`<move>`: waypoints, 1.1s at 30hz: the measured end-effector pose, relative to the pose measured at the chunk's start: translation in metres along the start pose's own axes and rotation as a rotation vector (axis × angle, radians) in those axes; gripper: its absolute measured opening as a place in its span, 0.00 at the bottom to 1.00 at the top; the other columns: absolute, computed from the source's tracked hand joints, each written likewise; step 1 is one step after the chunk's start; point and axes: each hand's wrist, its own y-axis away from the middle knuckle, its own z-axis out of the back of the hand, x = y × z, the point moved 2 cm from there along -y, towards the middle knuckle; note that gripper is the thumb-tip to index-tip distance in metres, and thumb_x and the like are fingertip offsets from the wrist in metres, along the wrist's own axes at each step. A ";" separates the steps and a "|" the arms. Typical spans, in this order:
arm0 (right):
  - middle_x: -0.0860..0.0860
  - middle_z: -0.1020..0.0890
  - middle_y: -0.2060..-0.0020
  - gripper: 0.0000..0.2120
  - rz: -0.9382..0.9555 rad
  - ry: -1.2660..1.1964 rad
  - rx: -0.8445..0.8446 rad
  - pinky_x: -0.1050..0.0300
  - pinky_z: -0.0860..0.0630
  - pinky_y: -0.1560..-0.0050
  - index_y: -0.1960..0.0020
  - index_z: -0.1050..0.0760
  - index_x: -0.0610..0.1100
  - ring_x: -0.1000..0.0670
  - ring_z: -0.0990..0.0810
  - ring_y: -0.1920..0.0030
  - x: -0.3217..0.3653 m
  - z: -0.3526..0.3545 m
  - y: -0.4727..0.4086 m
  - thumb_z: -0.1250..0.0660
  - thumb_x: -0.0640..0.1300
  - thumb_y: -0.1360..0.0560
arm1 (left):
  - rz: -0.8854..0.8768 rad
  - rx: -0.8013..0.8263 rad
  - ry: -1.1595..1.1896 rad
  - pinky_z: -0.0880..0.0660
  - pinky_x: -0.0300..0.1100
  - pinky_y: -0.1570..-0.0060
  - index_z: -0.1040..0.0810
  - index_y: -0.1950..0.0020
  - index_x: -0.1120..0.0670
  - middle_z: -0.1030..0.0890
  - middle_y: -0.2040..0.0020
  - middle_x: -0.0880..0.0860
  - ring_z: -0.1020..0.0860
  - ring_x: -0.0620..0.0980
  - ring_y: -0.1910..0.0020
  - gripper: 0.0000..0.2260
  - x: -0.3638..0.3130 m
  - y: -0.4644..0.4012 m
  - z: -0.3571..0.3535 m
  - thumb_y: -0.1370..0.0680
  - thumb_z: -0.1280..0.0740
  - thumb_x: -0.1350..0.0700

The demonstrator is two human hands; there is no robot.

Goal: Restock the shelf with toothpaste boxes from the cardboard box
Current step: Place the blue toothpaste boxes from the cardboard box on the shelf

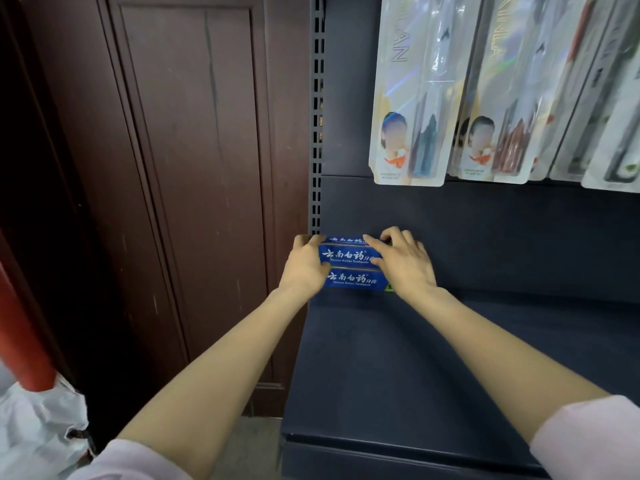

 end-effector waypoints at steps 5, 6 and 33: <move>0.51 0.34 0.33 0.26 -0.021 -0.055 0.132 0.53 0.36 0.34 0.25 0.42 0.52 0.48 0.35 0.34 0.003 0.012 0.001 0.39 0.49 0.21 | -0.002 -0.017 -0.277 0.31 0.53 0.38 0.38 0.26 0.51 0.38 0.28 0.56 0.34 0.59 0.33 0.25 -0.002 0.005 0.001 0.23 0.38 0.60; 0.51 0.34 0.32 0.27 -0.027 -0.102 0.150 0.53 0.36 0.32 0.25 0.43 0.51 0.48 0.35 0.33 0.002 0.017 0.004 0.38 0.49 0.22 | -0.030 -0.061 -0.333 0.34 0.53 0.36 0.37 0.27 0.51 0.39 0.27 0.56 0.36 0.58 0.31 0.24 -0.005 0.008 0.001 0.23 0.38 0.60; 0.43 0.20 0.50 0.11 -0.524 -0.167 0.146 0.56 0.30 0.51 0.45 0.21 0.42 0.43 0.22 0.48 -0.330 0.211 0.433 0.38 0.40 0.24 | -0.451 0.529 0.162 0.19 0.48 0.57 0.21 0.56 0.53 0.17 0.59 0.53 0.17 0.54 0.65 0.05 -0.394 0.284 -0.283 0.25 0.37 0.57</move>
